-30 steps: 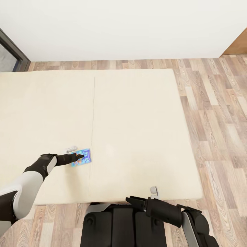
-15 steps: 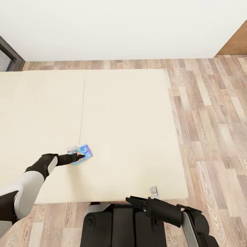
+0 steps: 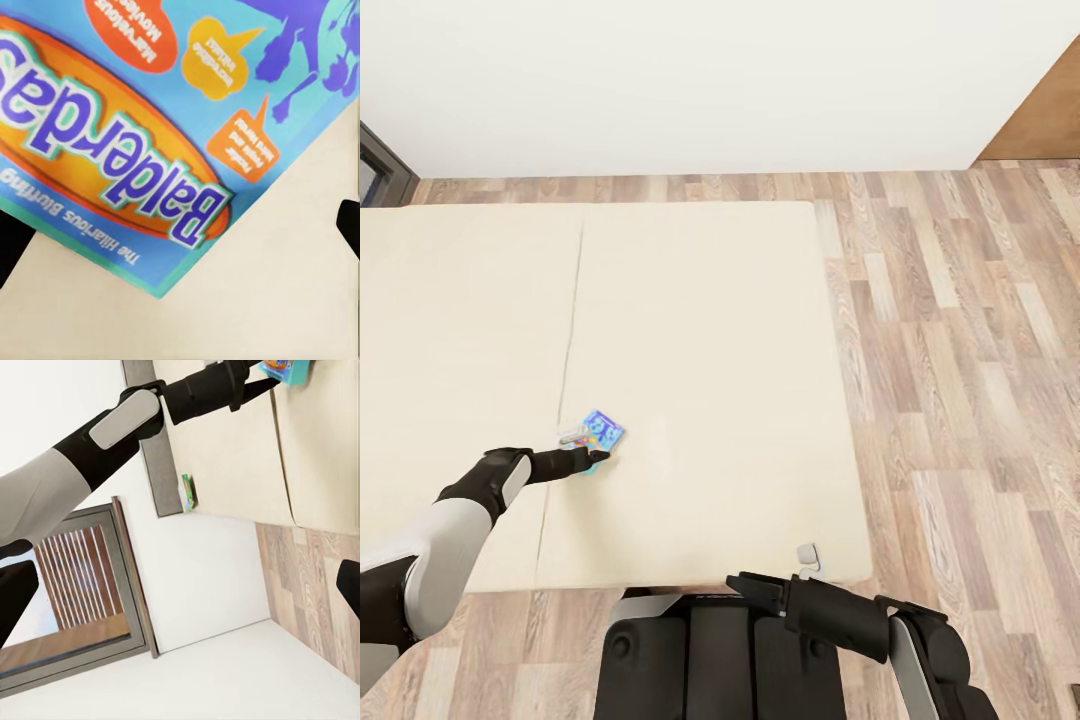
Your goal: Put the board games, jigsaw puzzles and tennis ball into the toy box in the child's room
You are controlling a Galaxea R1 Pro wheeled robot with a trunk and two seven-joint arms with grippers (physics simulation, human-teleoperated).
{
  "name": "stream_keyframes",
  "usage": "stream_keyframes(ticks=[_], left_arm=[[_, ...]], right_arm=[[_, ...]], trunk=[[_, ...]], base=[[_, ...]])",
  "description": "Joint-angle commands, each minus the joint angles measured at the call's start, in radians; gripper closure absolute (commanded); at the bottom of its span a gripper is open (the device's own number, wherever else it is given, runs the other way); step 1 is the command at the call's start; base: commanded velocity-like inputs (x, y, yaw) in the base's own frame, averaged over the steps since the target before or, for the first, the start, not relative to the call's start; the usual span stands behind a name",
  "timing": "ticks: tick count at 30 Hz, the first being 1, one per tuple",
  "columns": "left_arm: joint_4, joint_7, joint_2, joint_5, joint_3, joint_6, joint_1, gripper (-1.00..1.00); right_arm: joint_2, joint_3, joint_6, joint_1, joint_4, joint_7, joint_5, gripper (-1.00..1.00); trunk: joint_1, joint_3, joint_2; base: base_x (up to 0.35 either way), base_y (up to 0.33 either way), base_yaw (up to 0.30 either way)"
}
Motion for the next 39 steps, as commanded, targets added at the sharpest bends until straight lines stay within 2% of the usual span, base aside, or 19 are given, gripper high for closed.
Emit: stream_keyframes(ticks=[1,14,22,30,39], left_arm=[[-0.001,-0.007,-0.001,-0.01,0.009,0.006,0.0,-1.0],[-0.002,-0.01,0.017,-0.013,0.01,0.01,0.0,-1.0],[-0.003,-0.011,0.066,-0.012,0.008,0.017,0.0,-1.0],[-0.007,-0.018,0.095,-0.01,0.009,0.02,-0.001,-1.0],[-0.015,-0.03,0.097,-0.01,0.013,0.068,-0.006,-1.0]], right_arm=[[0.001,-0.002,0.004,0.0,0.0,0.004,0.001,-1.0],[0.001,-0.002,0.004,-0.001,-0.001,0.004,0.001,-1.0],[0.001,-0.002,0.004,0.0,0.001,0.004,0.002,-1.0],[0.001,-0.002,0.004,-0.001,0.002,0.004,0.003,-1.0],[0.001,-0.002,0.004,-0.001,0.004,0.004,0.003,-1.0]], trunk=[[0.001,-0.001,-0.002],[0.001,-0.001,-0.002],[0.001,-0.001,-0.002],[0.001,-0.001,-0.002],[0.001,-0.001,-0.002]], base=[[0.0,-0.045,0.0],[0.0,-0.009,0.0],[0.0,0.0,0.0],[0.0,0.0,0.0],[0.0,0.0,0.0]])
